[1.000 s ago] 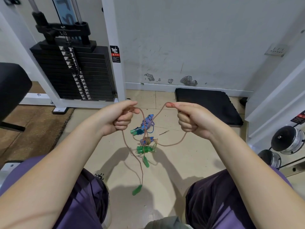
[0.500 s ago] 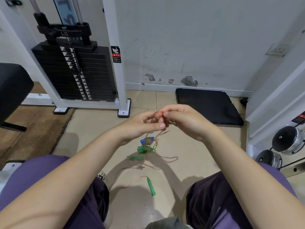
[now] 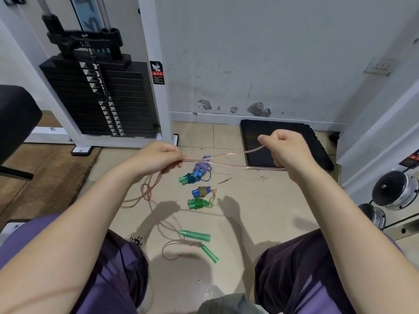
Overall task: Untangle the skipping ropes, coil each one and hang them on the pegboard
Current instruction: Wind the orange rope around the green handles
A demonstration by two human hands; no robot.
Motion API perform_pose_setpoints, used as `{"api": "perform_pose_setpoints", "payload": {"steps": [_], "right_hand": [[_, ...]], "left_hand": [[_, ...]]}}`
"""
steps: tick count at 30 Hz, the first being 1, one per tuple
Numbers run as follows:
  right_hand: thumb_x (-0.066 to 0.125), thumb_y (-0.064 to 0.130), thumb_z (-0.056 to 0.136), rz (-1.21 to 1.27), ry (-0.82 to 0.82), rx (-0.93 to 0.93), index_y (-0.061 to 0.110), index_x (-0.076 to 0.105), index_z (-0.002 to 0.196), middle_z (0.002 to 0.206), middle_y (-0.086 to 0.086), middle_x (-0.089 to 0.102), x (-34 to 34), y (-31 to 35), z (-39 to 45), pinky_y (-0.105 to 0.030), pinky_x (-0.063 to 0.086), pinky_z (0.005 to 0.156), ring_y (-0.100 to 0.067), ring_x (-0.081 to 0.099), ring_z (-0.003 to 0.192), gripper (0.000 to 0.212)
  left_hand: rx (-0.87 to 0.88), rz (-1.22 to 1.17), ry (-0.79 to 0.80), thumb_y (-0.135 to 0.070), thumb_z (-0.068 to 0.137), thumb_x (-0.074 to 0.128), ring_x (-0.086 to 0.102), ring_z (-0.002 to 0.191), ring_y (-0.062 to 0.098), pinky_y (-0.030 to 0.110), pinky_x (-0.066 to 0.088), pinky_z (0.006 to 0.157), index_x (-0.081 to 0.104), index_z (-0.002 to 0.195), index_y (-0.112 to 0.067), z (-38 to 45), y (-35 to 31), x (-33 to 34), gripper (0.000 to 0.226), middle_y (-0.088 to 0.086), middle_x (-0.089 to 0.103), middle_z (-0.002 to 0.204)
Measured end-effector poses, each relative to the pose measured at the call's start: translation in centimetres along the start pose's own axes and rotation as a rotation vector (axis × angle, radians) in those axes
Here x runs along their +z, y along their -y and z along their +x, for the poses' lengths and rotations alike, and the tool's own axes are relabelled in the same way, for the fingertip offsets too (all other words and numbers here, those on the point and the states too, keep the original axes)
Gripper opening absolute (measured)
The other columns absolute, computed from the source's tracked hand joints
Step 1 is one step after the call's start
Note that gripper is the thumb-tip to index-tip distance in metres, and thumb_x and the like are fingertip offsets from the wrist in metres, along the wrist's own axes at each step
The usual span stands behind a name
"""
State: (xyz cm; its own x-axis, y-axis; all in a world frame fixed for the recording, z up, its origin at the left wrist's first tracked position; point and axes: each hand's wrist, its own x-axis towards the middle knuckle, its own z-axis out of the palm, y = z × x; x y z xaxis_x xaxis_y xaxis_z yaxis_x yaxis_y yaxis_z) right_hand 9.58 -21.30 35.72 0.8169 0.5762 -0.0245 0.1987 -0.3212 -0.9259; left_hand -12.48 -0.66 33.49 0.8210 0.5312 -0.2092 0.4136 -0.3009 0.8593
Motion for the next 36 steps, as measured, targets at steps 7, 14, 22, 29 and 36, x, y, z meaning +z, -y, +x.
{"api": "perform_pose_setpoints", "payload": {"steps": [7, 14, 22, 29, 36], "right_hand": [[0.061, 0.02, 0.086, -0.141, 0.336, -0.051, 0.018, 0.076, 0.08, 0.082, 0.006, 0.074, 2.6, 0.3, -1.7, -0.026, 0.049, 0.079, -0.012, 0.066, 0.081, 0.016], [0.063, 0.021, 0.095, 0.073, 0.771, -0.073, -0.002, 0.06, 0.104, 0.067, -0.003, 0.067, 5.9, 0.2, -4.3, -0.028, 0.053, 0.075, -0.017, 0.062, 0.062, 0.024], [0.056, 0.019, 0.097, 0.248, 0.288, -0.107, 0.013, 0.059, 0.072, 0.05, 0.004, 0.036, 2.3, 1.2, -1.7, -0.024, 0.028, 0.048, -0.013, 0.03, 0.044, 0.027], [0.059, 0.047, 0.087, 0.036, 0.59, -0.03, 0.011, 0.067, 0.104, 0.078, -0.014, 0.072, 2.7, 0.4, -2.1, -0.033, 0.05, 0.07, -0.027, 0.065, 0.066, 0.04], [0.071, 0.037, 0.087, -0.173, 0.731, -0.077, 0.013, 0.067, 0.09, 0.05, 0.013, 0.047, 5.4, 0.5, -3.7, -0.02, 0.03, 0.045, -0.006, 0.038, 0.047, 0.025]], "left_hand": [[0.14, -0.249, 0.283, -0.026, 0.084, 0.075, 0.046, 0.055, 0.008, 0.018, 0.046, 0.055, 0.076, 0.079, -0.021, -0.8, -0.8, 2.2, 0.007, -0.006, 0.052, 0.061], [0.188, -0.352, 0.212, -0.025, 0.082, 0.072, 0.053, 0.049, 0.012, 0.019, 0.042, 0.051, 0.072, 0.082, -0.014, -0.7, -1.3, 3.4, 0.012, 0.002, 0.062, 0.063], [0.031, -0.008, 0.297, -0.025, 0.097, 0.061, 0.067, 0.074, 0.016, 0.04, 0.05, 0.087, 0.068, 0.079, -0.012, -0.7, -0.2, 0.4, 0.024, 0.007, 0.072, 0.074], [0.074, 0.001, 0.327, -0.024, 0.098, 0.061, 0.064, 0.062, 0.017, 0.03, 0.039, 0.058, 0.07, 0.084, -0.015, -1.7, -1.2, 2.1, 0.019, 0.007, 0.072, 0.072], [0.102, 0.05, 0.265, -0.012, 0.089, 0.072, 0.054, 0.054, 0.001, 0.016, 0.037, 0.047, 0.076, 0.091, -0.013, -2.0, -2.2, 3.2, 0.005, 0.0, 0.075, 0.074]]}}
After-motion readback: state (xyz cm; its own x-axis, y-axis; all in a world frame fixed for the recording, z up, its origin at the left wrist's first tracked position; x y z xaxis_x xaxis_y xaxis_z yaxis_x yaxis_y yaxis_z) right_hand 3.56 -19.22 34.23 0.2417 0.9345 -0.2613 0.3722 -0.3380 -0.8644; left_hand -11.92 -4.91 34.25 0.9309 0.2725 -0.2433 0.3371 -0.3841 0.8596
